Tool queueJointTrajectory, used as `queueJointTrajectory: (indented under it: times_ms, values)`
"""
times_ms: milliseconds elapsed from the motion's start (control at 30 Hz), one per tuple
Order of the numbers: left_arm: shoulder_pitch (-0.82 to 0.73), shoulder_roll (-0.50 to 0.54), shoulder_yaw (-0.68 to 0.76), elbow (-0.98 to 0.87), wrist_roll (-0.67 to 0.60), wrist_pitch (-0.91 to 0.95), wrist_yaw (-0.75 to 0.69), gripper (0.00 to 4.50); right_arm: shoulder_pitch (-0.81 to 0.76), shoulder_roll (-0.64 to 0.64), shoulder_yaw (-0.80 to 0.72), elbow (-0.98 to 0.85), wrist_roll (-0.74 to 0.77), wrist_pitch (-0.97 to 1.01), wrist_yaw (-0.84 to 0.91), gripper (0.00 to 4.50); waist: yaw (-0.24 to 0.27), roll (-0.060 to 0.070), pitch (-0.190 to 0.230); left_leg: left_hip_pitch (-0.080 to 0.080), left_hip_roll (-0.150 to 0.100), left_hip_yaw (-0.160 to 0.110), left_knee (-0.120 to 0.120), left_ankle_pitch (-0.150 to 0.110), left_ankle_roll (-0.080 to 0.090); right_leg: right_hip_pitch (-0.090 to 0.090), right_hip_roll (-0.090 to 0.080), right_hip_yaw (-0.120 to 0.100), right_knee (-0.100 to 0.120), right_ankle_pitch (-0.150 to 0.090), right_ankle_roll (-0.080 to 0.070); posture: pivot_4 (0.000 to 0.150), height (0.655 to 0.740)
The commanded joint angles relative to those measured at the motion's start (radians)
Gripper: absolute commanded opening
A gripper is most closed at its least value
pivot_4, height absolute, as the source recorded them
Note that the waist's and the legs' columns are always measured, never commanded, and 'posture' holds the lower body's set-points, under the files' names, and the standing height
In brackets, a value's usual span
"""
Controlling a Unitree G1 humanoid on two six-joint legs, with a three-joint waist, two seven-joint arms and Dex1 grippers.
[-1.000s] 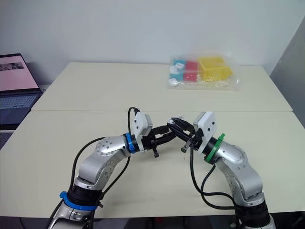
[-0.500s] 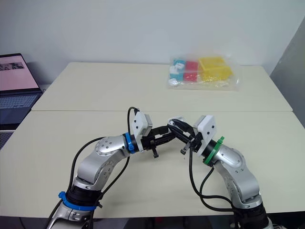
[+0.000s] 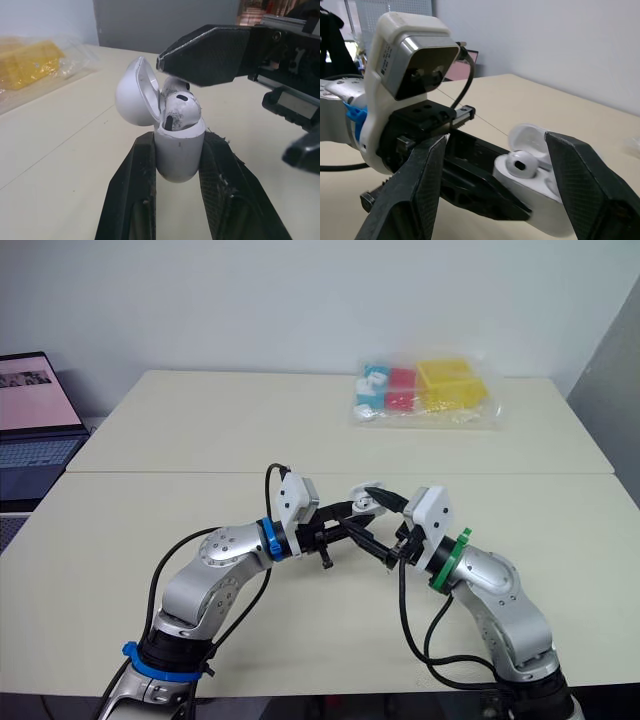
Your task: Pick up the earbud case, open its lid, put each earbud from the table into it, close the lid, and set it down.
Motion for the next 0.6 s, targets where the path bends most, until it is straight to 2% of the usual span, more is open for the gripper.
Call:
queueJointTrajectory:
  times_ms: [33,200,300,433,533,600]
  values:
    - [0.000,-0.002,0.010,-0.044,-0.013,-0.023,-0.003,0.80,-0.007,-0.023,-0.045,-0.072,0.037,0.007,0.002,3.29,0.000,0.000,0.000,0.000,0.000,0.000,0.000,0.000,0.000,0.000,0.000,0.000,0.000,0.000,0.000,0.150,0.7400]
    - [0.003,0.008,0.014,-0.032,-0.011,-0.032,-0.012,0.80,-0.063,-0.143,-0.161,-0.117,0.101,0.021,0.054,3.29,0.000,0.000,0.000,0.000,0.000,0.000,0.000,0.000,0.000,0.000,0.000,0.000,0.000,0.000,0.000,0.150,0.7400]
    - [0.007,0.013,0.008,-0.033,-0.012,-0.032,-0.018,0.80,-0.169,-0.177,-0.198,-0.066,0.122,0.068,0.023,3.29,-0.005,0.000,0.000,0.001,-0.001,0.001,0.000,0.000,0.000,0.000,0.000,0.000,0.000,0.000,0.001,0.150,0.7400]
    - [0.009,0.019,-0.014,-0.027,-0.003,-0.055,-0.051,0.80,-0.341,-0.260,-0.141,0.087,0.089,0.093,0.132,3.29,-0.003,0.000,0.000,0.001,-0.001,0.001,0.000,0.000,0.000,0.000,0.001,0.000,0.000,0.000,0.000,0.150,0.7400]
    - [0.008,0.017,-0.022,-0.020,0.004,-0.070,-0.063,0.80,-0.450,-0.307,-0.079,0.230,0.038,0.053,0.237,2.72,-0.002,0.000,0.000,0.001,-0.001,0.001,-0.001,0.000,0.000,0.000,0.001,0.000,0.000,0.000,-0.001,0.150,0.7400]
    - [0.005,0.018,-0.028,-0.014,0.009,-0.081,-0.071,0.80,-0.496,-0.317,-0.050,0.292,0.010,0.028,0.278,2.00,-0.001,0.000,0.000,-0.001,-0.001,0.001,-0.001,0.000,0.000,-0.001,0.001,0.000,-0.001,0.000,-0.001,0.150,0.7400]
